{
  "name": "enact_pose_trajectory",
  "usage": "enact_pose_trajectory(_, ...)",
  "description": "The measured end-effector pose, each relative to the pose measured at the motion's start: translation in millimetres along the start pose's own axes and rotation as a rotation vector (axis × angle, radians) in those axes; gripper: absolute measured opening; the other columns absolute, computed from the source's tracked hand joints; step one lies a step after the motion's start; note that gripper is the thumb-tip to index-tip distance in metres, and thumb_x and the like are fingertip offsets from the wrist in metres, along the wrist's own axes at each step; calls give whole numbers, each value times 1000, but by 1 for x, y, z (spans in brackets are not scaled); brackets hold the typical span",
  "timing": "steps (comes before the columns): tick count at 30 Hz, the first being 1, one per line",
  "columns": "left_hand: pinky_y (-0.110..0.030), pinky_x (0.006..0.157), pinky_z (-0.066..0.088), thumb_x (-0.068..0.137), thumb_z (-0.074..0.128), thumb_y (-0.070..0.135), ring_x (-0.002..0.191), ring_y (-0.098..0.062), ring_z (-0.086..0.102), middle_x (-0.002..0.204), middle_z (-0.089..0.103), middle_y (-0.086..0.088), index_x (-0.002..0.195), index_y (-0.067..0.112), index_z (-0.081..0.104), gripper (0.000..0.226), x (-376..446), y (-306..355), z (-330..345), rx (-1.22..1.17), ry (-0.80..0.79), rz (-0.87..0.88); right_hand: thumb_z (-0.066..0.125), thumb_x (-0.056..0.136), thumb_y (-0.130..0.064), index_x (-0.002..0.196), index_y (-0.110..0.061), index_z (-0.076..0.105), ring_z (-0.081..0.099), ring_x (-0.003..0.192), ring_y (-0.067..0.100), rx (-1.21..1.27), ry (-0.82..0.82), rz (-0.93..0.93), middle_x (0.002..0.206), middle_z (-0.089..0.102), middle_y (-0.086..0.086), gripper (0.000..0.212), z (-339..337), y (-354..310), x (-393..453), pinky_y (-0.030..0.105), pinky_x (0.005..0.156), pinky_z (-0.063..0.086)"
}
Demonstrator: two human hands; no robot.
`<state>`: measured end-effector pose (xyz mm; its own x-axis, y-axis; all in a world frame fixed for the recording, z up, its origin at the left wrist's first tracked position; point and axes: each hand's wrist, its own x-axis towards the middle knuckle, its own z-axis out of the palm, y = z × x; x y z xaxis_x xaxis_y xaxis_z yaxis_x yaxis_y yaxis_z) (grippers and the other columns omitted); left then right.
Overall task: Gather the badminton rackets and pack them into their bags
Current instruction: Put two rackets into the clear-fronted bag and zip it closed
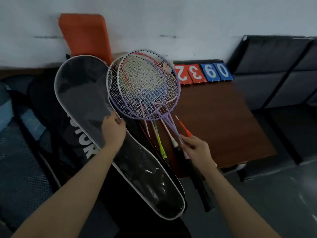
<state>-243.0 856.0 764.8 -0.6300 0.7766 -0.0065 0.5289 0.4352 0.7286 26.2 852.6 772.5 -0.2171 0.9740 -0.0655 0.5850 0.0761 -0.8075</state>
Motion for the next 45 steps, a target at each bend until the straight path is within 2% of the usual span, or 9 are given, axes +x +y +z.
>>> enact_pose_trajectory(9,-25,56,18,86,49,2,63,-20,36,79,43,-12,73,6,42,15,-7,6,2,-14,54,20,65,84,-6,114,-12,66,59,73,21,-29,-72,13,82,62,3,30,-8,11,-14,41,70,50)
enact_pose_trajectory(17,-27,60,21,87,50,6,69,-23,40,80,43,-12,78,8,44,11,-9,13,-6,21,5,97,66,84,-7,113,-8,66,53,60,3,-53,-306,-17,75,56,-7,29,-7,7,8,15,58,46)
enact_pose_trajectory(20,-26,68,29,89,52,6,76,-23,46,85,47,-10,103,8,59,16,-12,12,-8,-10,-48,161,66,85,-11,113,-11,66,59,74,10,-31,-343,-48,84,63,-1,28,1,-6,18,16,68,45)
enact_pose_trajectory(25,-27,87,41,93,49,5,93,-15,49,116,52,-7,135,9,46,43,-28,14,-7,-57,-80,257,57,89,-21,108,-19,65,57,78,15,-204,-431,-233,82,58,-2,21,22,-13,35,36,72,48)
enact_pose_trajectory(29,-19,82,35,93,46,3,93,-14,49,117,52,-10,135,6,46,42,-8,6,-21,-44,20,245,55,90,-20,120,-24,61,54,78,11,-243,-435,-255,84,53,-5,30,26,-12,40,28,66,43)
enact_pose_trajectory(32,-19,86,33,93,46,4,104,-23,51,120,53,-14,135,7,45,42,2,6,-25,-10,-44,255,54,91,-20,122,-25,60,54,78,12,-290,-439,-278,86,56,-3,32,23,-12,42,32,63,45)
enact_pose_trajectory(38,-12,80,29,93,45,3,90,-10,44,101,45,0,140,9,39,47,-3,3,-20,-34,-19,282,49,94,-23,126,-27,55,56,89,14,-462,-475,-377,98,58,-4,33,25,-20,51,35,64,47)
enact_pose_trajectory(42,-22,89,40,94,46,5,95,-10,47,109,48,-1,141,14,38,48,-8,-7,-27,-89,-79,273,50,94,-23,127,-25,55,57,90,12,-393,-486,-366,97,58,-5,33,41,-28,58,37,70,49)
enact_pose_trajectory(45,-13,89,35,94,46,3,98,-3,45,114,48,2,141,17,38,51,-14,-14,-30,-89,-138,303,51,94,-21,129,-19,54,55,90,12,-339,-532,-386,98,56,-3,35,61,-42,69,31,75,46)
